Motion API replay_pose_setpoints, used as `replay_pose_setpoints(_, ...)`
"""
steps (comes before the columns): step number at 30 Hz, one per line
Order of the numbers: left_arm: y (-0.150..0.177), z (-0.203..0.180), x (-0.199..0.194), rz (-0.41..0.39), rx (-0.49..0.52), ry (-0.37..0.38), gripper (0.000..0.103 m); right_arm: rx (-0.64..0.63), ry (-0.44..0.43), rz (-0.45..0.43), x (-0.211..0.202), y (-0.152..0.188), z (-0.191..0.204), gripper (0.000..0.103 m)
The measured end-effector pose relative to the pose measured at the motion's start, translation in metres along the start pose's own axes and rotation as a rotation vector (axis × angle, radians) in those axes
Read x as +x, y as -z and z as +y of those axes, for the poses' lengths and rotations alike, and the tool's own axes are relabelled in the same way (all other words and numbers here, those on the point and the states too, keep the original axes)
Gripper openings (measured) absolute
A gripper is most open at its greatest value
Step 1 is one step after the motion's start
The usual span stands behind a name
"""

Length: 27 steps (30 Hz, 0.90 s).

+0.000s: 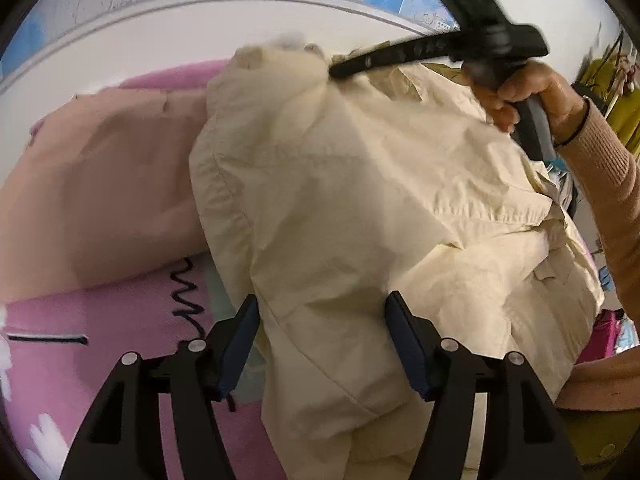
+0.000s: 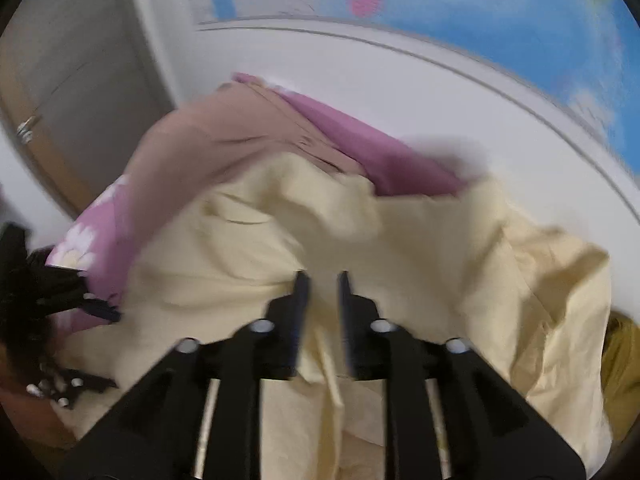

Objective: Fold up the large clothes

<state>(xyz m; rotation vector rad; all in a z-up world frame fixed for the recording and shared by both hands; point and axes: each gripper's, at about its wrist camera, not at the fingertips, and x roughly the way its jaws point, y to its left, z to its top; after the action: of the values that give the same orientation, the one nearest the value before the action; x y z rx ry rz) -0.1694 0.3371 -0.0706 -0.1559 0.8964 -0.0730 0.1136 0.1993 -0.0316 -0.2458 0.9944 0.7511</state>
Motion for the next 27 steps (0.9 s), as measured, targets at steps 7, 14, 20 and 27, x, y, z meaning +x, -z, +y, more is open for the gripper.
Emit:
replay_pose_setpoints(7,-0.034,-0.015,-0.03,-0.119,0.077,0.001,0.062,0.169,-0.092,-0.196,-0.113,0.085,-0.043,0.073)
replay_pose_setpoints(14,-0.073,-0.028,0.007,-0.102,0.112,0.024,0.064,0.341,-0.027,-0.166,-0.165,0.238,-0.049,0.092)
replay_pose_setpoints(20,-0.087,-0.023,0.037,-0.053,0.074,0.008,0.064,0.404,-0.013,-0.131,-0.152,0.281,-0.039,0.033)
replay_pose_setpoints(27,-0.097,-0.017,0.036,-0.068,0.017,-0.011,0.064,0.304,0.113,-0.346,-0.219,0.233,-0.037,0.003)
